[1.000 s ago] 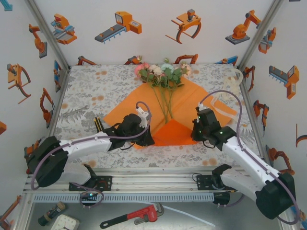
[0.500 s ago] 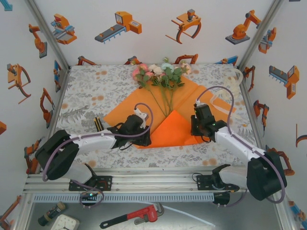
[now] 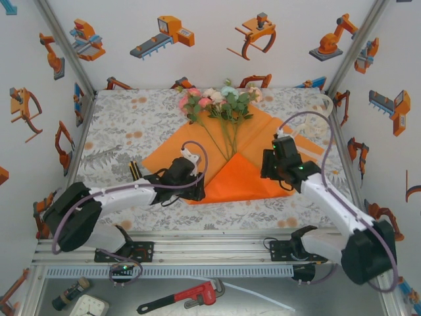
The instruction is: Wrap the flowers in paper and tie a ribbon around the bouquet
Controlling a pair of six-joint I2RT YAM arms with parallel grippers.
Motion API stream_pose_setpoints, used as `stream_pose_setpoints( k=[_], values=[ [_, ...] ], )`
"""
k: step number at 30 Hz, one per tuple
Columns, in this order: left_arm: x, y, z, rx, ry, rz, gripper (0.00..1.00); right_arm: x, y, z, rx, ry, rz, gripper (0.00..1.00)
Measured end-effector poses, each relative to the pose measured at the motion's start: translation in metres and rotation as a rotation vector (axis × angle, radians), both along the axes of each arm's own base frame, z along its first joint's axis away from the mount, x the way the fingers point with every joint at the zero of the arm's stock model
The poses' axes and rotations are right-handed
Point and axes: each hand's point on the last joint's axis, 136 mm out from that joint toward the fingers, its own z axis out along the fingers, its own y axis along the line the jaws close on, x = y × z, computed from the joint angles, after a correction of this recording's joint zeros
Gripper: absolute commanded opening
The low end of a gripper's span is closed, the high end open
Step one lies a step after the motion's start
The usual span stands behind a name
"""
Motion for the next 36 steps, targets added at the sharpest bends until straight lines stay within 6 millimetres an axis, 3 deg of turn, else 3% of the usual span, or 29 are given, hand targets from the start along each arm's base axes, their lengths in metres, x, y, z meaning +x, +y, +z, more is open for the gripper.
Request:
stream_pose_setpoints(
  k=[3, 6, 13, 16, 21, 25, 29, 33, 36],
  values=[
    [-0.001, 0.000, 0.022, -0.036, -0.039, -0.001, 0.56, -0.016, 0.000, 0.031, 0.108, -0.079, -0.040, 0.52],
    [-0.009, -0.008, 0.036, -0.039, -0.068, -0.024, 0.55, -0.039, 0.011, 0.030, 0.212, -0.074, -0.021, 0.50],
    [-0.028, -0.047, 0.083, -0.038, -0.206, -0.108, 0.51, -0.056, 0.013, -0.055, 0.175, 0.153, -0.055, 0.50],
    [-0.032, -0.064, 0.095, -0.060, -0.236, -0.133, 0.51, -0.049, 0.018, -0.074, 0.151, 0.191, -0.051, 0.50],
    [-0.031, -0.094, 0.070, -0.032, -0.185, -0.188, 0.51, -0.034, 0.020, -0.098, 0.099, 0.220, -0.061, 0.50],
    [-0.025, -0.107, 0.034, 0.040, -0.147, -0.195, 0.51, -0.020, 0.023, -0.095, 0.088, 0.195, -0.067, 0.50],
    [-0.017, -0.110, 0.005, 0.115, -0.130, -0.188, 0.49, -0.018, 0.019, -0.094, 0.069, 0.189, -0.077, 0.50],
    [-0.006, -0.103, -0.004, 0.134, -0.117, -0.144, 0.47, -0.016, 0.021, -0.079, 0.081, 0.164, -0.066, 0.50],
    [0.004, -0.096, -0.005, 0.120, -0.113, -0.095, 0.47, -0.014, 0.036, -0.056, 0.162, 0.108, -0.034, 0.50]
  ],
)
